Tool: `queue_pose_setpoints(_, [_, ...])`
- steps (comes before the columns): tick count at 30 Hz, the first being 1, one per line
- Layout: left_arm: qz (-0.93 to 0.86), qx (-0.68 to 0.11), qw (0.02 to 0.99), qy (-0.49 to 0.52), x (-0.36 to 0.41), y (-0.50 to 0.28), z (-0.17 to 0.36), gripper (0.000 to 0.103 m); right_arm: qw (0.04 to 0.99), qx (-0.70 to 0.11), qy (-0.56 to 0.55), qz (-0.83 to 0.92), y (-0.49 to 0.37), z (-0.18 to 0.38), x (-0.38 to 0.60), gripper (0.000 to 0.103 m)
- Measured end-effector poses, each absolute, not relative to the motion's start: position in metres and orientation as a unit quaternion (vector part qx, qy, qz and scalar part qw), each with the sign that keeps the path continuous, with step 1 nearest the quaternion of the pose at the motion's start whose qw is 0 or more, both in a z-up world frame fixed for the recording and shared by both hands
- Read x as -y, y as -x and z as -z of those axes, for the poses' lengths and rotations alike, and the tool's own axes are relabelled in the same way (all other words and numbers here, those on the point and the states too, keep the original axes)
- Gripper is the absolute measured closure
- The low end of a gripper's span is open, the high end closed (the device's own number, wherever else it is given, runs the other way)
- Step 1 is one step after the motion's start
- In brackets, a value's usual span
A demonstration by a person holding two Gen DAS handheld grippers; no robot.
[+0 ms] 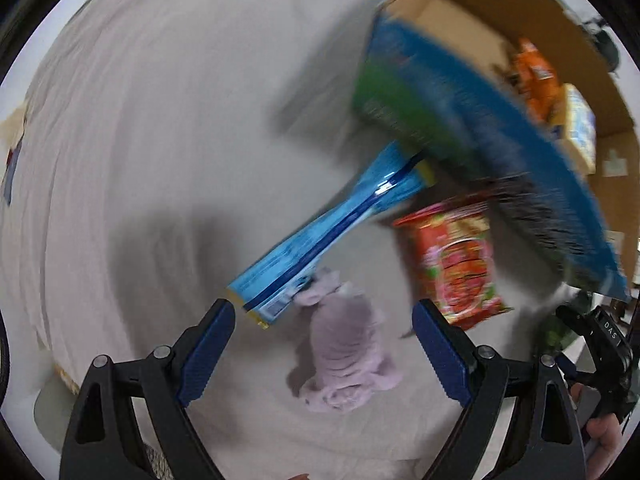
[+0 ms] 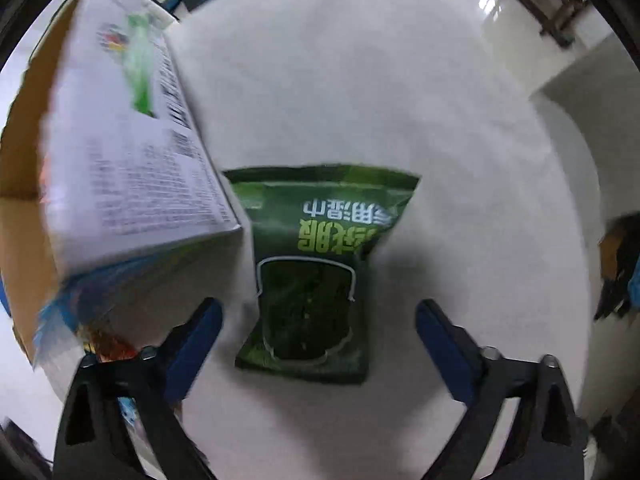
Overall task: Organize soft objects
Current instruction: 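Grasp the red-orange snack bag with the left tool while the right tool grasps the green bag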
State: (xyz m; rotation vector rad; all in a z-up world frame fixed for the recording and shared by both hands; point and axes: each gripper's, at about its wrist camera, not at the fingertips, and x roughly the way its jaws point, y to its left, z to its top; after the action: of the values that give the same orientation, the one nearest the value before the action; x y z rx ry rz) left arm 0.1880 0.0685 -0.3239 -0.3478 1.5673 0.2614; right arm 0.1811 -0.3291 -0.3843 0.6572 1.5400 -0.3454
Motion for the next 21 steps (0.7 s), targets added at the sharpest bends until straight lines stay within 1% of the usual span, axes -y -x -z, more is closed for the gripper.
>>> queue_pose_setpoints(2, [-0.114, -0.699, 0.686, 0.165, -0.063, -0.187, 0.326, 0.012, 0.659, -0.683, -0.275, 0.150, -0.181, 0.389, 0.325, 0.024])
queue_pose_setpoints(3, [-0.112, -0.699, 0.686, 0.164, -0.060, -0.188, 0.327, 0.012, 0.669, -0.683, -0.254, 0.149, -0.181, 0.386, 0.322, 0.033])
queue_pose_setpoints(4, [-0.107, -0.700, 0.687, 0.164, -0.053, -0.190, 0.327, 0.012, 0.672, -0.686, -0.237, 0.147, -0.180, 0.384, 0.319, 0.038])
queue_pose_setpoints(5, [-0.100, -0.699, 0.688, 0.166, -0.044, -0.194, 0.327, 0.012, 0.674, -0.688, -0.228, 0.143, -0.178, 0.383, 0.317, 0.046])
queue_pose_setpoints(6, [-0.096, -0.701, 0.687, 0.169, -0.038, -0.197, 0.329, 0.012, 0.675, -0.693, -0.216, 0.135, -0.175, 0.383, 0.316, 0.049])
queue_pose_setpoints(8, [-0.086, -0.705, 0.681, 0.179, -0.024, -0.206, 0.335, 0.012, 0.672, -0.702, -0.203, 0.124, -0.169, 0.382, 0.313, 0.052])
queue_pose_setpoints(12, [-0.072, -0.723, 0.661, 0.185, 0.002, -0.226, 0.358, 0.012, 0.670, -0.712, -0.181, 0.109, -0.157, 0.382, 0.307, 0.053])
queue_pose_setpoints(16, [-0.070, -0.730, 0.661, 0.160, 0.021, -0.238, 0.374, 0.010, 0.670, -0.715, -0.171, 0.102, -0.147, 0.384, 0.301, 0.053])
queue_pose_setpoints(21, [-0.069, -0.731, 0.669, 0.119, 0.044, -0.246, 0.379, 0.012, 0.667, -0.723, -0.157, 0.088, -0.157, 0.391, 0.296, 0.053])
